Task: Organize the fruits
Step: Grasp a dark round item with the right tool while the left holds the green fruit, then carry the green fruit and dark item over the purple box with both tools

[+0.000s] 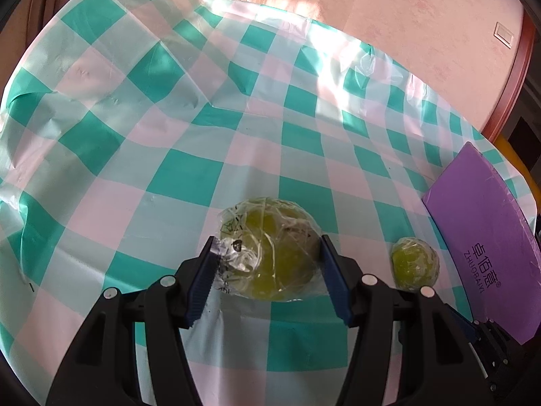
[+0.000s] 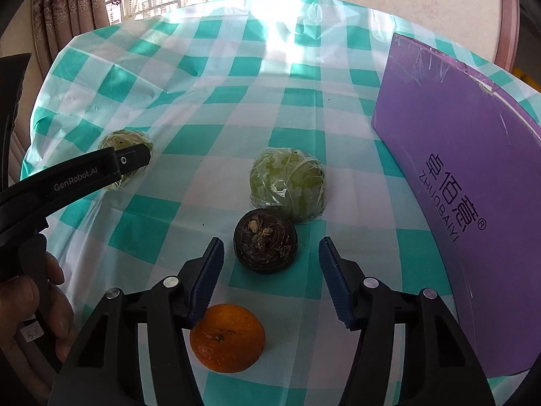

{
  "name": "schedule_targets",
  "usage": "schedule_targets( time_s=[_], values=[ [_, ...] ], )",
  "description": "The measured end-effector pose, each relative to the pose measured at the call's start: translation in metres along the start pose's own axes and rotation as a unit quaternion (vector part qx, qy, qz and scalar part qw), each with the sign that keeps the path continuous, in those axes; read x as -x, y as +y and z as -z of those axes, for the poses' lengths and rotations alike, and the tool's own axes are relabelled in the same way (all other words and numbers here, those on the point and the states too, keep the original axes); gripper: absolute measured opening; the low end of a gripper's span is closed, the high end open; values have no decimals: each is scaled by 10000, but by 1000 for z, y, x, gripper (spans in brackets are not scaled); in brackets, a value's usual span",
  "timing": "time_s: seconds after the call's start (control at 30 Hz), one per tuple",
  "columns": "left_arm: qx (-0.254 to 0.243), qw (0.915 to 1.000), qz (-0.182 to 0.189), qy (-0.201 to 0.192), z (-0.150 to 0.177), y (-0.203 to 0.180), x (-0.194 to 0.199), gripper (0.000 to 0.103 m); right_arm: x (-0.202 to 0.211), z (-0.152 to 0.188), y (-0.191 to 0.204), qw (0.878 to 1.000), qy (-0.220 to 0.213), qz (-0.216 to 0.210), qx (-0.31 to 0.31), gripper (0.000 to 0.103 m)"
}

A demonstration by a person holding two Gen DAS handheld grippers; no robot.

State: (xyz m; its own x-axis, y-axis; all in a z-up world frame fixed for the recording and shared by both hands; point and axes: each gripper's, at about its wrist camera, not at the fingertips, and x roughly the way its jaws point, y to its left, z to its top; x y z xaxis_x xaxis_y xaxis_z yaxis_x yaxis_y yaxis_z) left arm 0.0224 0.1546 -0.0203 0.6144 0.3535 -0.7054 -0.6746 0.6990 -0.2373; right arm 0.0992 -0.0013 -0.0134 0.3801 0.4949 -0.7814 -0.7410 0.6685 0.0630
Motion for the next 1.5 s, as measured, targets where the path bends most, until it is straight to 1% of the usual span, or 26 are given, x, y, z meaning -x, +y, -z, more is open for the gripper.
schedule_targets(
  time_s=[0.2,0.27,0.3,0.53,0.7,0.8,0.87,1.0,1.1,1.17,1.33,1.43,1.5],
  values=[
    [-54,10000,48,-23,1,-4,0,59,-5,-6,6,9998,106,134,106,50],
    [-64,10000,62,-41,1,-5,1,59,-5,-7,5,9998,113,114,99,44],
    [-55,9999,68,-51,1,-5,1,59,-5,-7,6,9998,107,100,115,39],
    [70,9994,159,-294,0,-2,10,59,-4,-6,6,9999,47,47,147,38],
    [174,9967,254,-747,-2,0,27,59,8,-4,9,9992,-304,86,242,38],
    [221,9936,311,-1060,-4,1,39,59,19,-3,8,9978,-626,86,214,38],
    [257,9911,373,-1255,-5,0,46,59,29,-3,8,9951,-940,193,227,38],
    [262,9854,496,-1605,-6,-5,58,59,53,0,6,9834,-1697,555,313,38],
    [175,9813,673,-1793,-8,-18,64,59,70,2,-1,9713,-2206,871,208,38],
    [21,9792,799,-1863,-9,-31,67,59,82,4,-9,9628,-2494,1037,61,38],
    [-476,9698,1142,-2101,-8,-77,72,59,114,11,-31,9308,-3258,1627,-310,38],
    [-769,9641,1332,-2167,-7,-106,74,59,131,18,-45,9108,-3643,1865,-537,38],
    [-1006,9597,1440,-2193,-5,-127,75,59,141,22,-54,9000,-3819,1985,-686,38]
  ],
)
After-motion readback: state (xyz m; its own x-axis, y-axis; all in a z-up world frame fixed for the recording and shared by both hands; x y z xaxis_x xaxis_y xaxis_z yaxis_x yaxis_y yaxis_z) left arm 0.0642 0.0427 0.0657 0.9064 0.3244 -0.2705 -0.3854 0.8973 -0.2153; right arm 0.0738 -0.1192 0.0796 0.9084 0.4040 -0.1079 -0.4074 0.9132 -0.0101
